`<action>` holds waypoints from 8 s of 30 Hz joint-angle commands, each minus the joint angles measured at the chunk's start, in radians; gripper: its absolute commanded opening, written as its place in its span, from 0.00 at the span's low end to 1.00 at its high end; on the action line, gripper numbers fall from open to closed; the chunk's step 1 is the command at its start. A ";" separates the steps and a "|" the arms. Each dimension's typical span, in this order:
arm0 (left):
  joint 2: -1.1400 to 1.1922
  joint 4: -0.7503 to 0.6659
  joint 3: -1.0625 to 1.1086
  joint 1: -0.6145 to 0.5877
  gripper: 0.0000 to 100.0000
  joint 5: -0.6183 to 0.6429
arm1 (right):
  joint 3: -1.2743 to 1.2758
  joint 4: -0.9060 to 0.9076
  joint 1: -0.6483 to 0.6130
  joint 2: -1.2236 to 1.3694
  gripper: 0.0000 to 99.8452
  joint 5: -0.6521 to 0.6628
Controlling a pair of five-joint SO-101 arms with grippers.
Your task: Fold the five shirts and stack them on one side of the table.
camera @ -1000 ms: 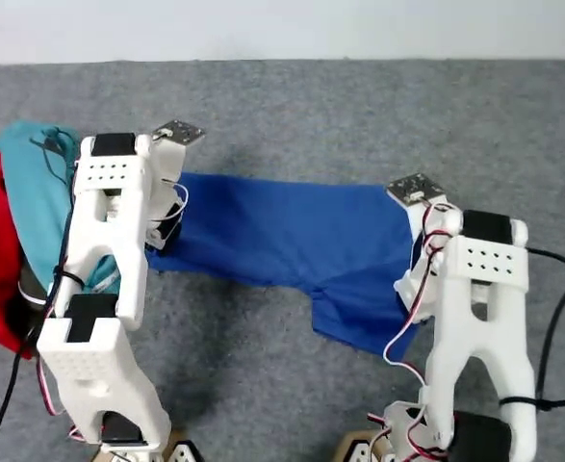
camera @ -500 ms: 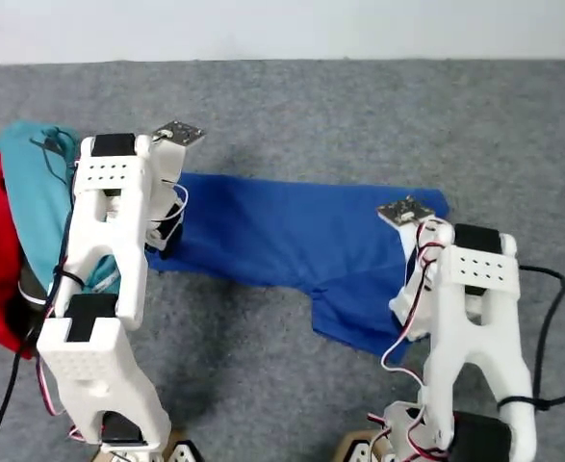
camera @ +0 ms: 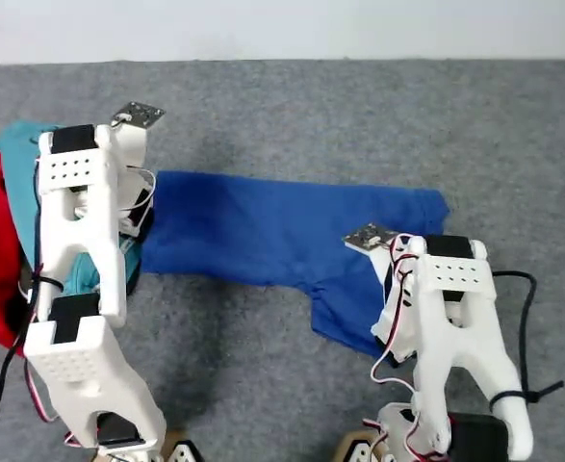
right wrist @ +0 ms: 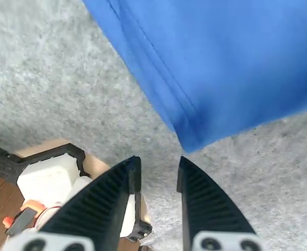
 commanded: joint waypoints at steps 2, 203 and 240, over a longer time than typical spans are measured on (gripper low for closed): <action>-0.031 0.017 -0.042 -0.002 0.07 -0.014 | -0.051 0.031 -0.004 -0.039 0.13 0.014; 0.480 -0.037 -0.303 0.006 0.17 0.348 | -0.282 -0.604 -0.288 0.042 0.33 -0.178; 0.453 -0.210 -0.311 -0.310 0.17 0.396 | -0.239 -0.604 -0.291 0.039 0.33 -0.178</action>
